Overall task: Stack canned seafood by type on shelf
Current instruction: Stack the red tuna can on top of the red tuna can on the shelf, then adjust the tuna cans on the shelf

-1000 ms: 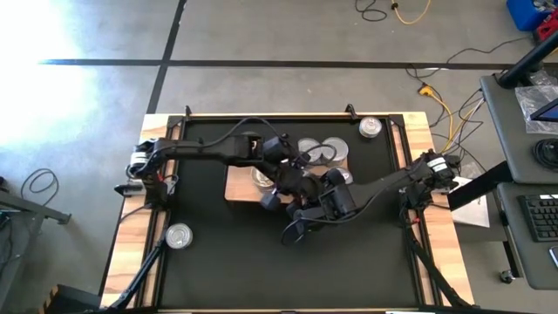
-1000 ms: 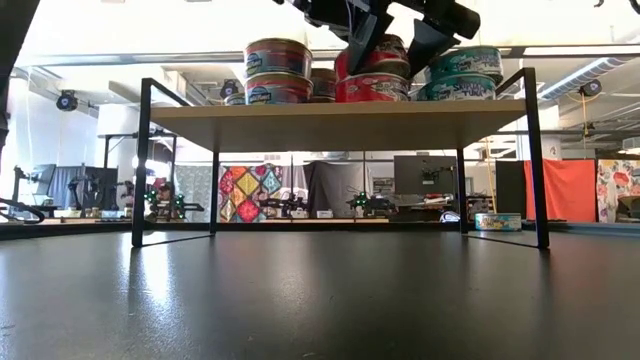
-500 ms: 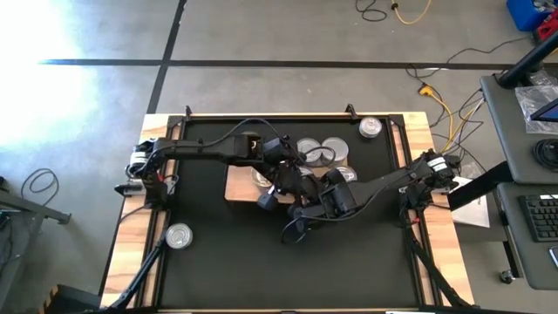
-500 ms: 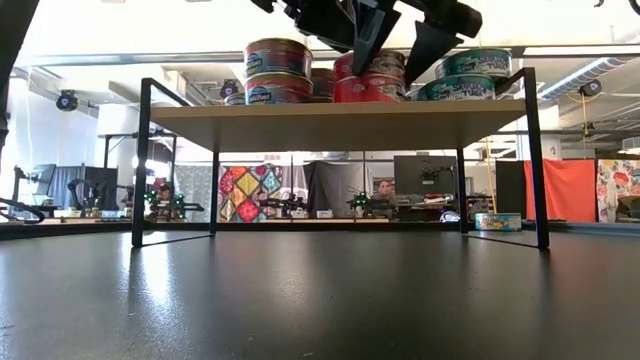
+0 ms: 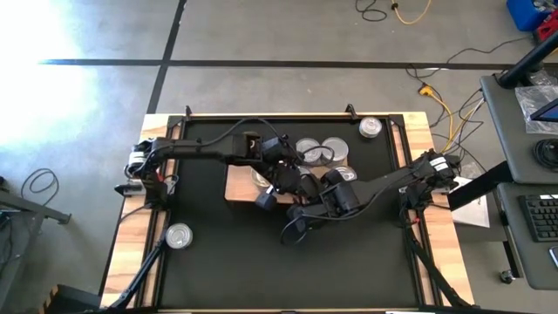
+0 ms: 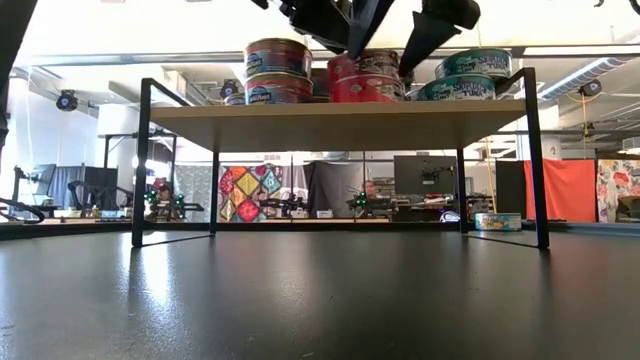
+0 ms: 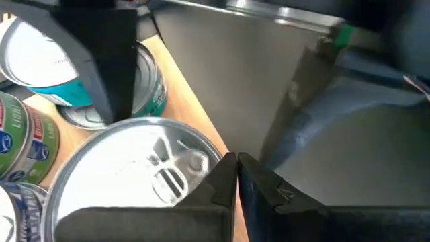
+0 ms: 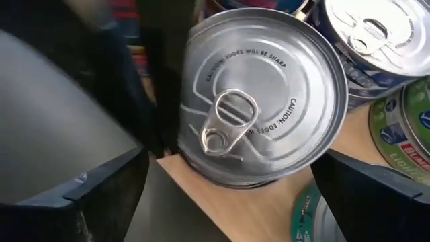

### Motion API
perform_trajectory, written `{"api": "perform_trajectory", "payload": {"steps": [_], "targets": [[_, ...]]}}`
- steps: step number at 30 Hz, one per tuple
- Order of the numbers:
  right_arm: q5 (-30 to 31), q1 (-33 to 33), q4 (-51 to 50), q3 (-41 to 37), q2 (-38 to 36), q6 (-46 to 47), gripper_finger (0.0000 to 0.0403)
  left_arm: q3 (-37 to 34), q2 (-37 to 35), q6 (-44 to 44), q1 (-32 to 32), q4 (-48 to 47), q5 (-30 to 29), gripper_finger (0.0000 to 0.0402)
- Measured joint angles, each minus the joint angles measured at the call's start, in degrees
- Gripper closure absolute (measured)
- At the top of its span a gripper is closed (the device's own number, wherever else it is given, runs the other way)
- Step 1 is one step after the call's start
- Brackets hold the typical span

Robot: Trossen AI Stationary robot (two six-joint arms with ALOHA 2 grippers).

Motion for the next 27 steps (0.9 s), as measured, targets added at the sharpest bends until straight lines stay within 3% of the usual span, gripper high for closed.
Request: {"api": "perform_trajectory", "payload": {"steps": [12, 18, 21, 27], "targets": [[0.0, 1.7, -3.9, 7.8, -0.1, -0.6, 0.0003, 1.1, -0.2, -3.4, -0.1, 0.7, 1.1, 0.0402], [0.4, 3.3, -14.9, 15.5, -0.1, -0.6, 0.0003, 7.6, -0.2, -5.6, -0.5, -2.1, 1.2, 0.0402], [0.5, 4.1, -23.7, 19.2, -0.1, 1.4, 0.0003, 12.5, -0.4, -7.9, -0.6, -4.2, -0.6, 0.0402], [-1.9, 2.6, -23.5, 17.4, -5.5, -0.6, 0.0003, 19.1, -0.5, -13.2, -0.6, -10.9, -8.8, 0.0402]]}}
